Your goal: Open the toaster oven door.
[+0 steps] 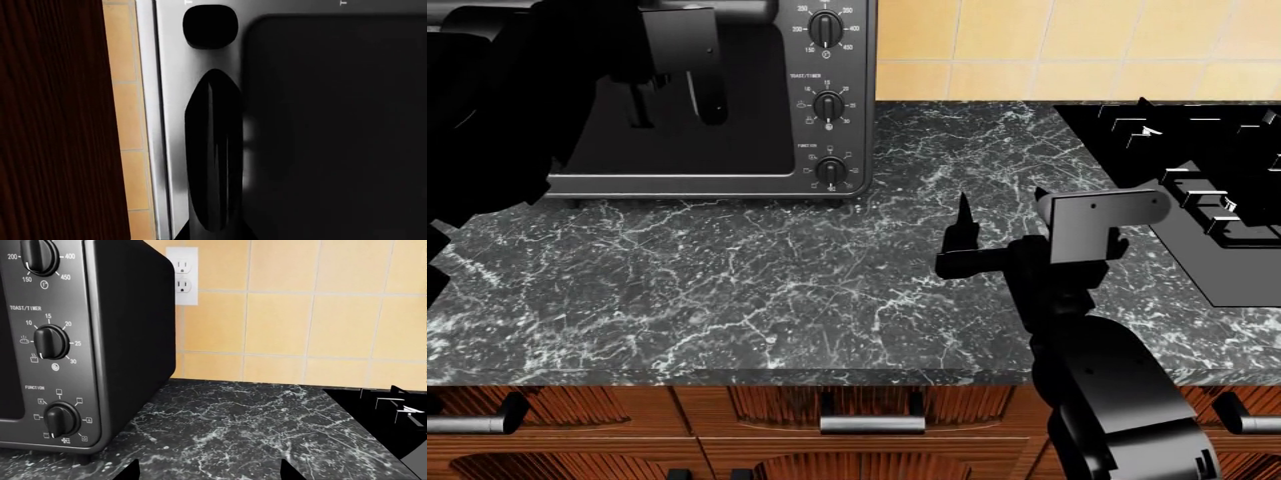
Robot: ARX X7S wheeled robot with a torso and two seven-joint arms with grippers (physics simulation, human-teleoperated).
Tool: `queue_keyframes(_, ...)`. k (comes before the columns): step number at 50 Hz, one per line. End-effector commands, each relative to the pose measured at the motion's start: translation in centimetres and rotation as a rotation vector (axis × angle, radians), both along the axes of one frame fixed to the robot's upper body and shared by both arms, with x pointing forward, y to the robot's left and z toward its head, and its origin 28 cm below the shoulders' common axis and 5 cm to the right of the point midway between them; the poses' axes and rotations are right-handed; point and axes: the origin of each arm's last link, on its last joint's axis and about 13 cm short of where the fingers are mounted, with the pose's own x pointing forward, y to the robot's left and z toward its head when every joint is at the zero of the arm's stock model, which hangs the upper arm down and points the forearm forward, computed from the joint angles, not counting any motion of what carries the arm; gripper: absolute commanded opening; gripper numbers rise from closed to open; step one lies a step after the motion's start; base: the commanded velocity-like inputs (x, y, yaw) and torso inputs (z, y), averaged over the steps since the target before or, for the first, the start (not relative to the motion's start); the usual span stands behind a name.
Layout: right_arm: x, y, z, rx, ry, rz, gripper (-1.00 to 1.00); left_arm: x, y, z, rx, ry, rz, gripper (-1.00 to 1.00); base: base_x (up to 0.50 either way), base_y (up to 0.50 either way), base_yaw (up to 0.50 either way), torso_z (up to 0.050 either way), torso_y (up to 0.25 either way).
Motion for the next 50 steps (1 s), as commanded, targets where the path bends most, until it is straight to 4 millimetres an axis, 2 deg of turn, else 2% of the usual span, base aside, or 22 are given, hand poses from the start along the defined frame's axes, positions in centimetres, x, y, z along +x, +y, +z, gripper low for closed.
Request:
queue_keyframes(1,-0.1,-0.1,0.0,0.003,-0.002,-0.004,1.00,-0.2,-0.3,-0.2,-0.002,0.009,-0.021,-1.00,0.00,0.00,0.00,0.000,0.000)
queue_keyframes(19,-0.2,0.0,0.2,0.015,-0.011,0.004,1.00,-4.3,-0.4,-1.2,-0.002,0.027,-0.113,-1.00,0.00,0.00,0.00,0.000,0.001)
queue_keyframes(35,-0.5,0.2,0.5,0.018,-0.023,0.013,1.00,-9.6,0.0,-3.2,-0.028,0.030,-0.175,-1.00,0.00,0.00,0.00,0.000,0.001)
queue_keyframes(50,-0.9,0.5,1.0,0.019,-0.031,0.027,1.00,-12.9,0.5,-5.3,-0.027,0.080,-0.173,-1.00,0.00,0.00,0.00,0.000,0.001)
